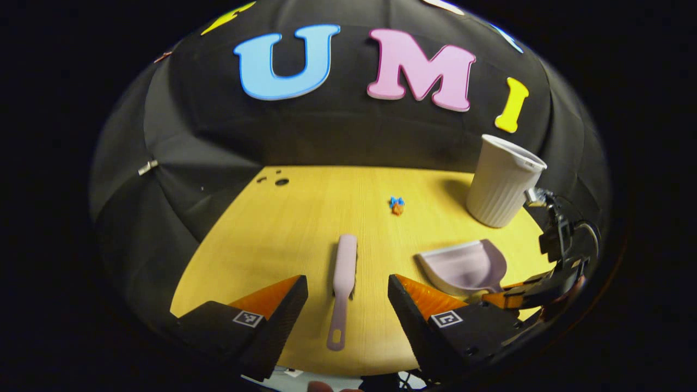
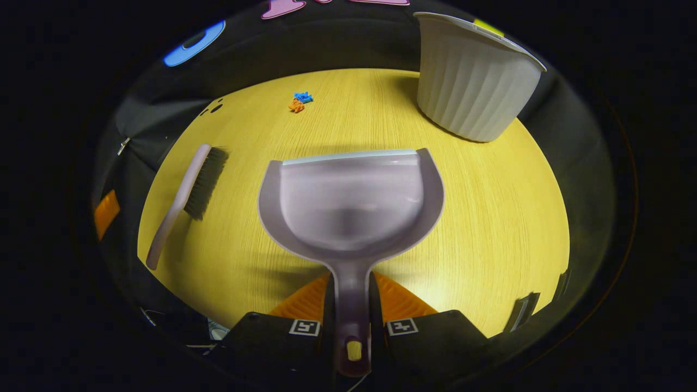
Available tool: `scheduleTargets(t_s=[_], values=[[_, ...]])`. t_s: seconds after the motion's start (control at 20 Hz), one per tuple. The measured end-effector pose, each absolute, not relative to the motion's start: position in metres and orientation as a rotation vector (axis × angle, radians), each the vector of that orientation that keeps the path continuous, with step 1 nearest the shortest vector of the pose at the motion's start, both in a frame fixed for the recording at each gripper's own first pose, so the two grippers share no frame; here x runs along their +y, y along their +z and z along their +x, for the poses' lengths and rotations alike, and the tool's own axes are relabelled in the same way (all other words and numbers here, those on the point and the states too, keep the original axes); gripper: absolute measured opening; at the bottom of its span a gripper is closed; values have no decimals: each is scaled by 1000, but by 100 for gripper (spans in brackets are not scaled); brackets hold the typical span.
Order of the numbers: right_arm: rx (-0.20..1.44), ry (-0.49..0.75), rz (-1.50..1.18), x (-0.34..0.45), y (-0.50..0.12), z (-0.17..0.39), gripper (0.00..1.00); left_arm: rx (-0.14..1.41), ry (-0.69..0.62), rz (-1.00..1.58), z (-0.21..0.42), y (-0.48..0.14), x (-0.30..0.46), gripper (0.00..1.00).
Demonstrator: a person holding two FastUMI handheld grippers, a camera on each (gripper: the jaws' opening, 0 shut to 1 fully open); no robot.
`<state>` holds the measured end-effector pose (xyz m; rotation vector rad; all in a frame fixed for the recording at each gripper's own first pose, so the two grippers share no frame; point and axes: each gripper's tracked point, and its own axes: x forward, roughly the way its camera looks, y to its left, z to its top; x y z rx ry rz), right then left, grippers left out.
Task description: Pick up the small broom and dustpan from the desktop, sweep the trash into the dustpan with the broom, and then empty the trash into the garbage bin.
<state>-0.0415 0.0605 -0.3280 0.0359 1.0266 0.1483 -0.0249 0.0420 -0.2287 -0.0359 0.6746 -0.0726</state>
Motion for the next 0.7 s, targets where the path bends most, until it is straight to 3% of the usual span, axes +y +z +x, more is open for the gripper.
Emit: scheduleTargets(t_s=[0.5,0.7], values=[[1046,154,36,51,-326,-48,29,959,-85,-34,-13,-311,52,95],[1050,154,30,50,-326,-45,29,987,-84,-41,-4,-327,53,87]])
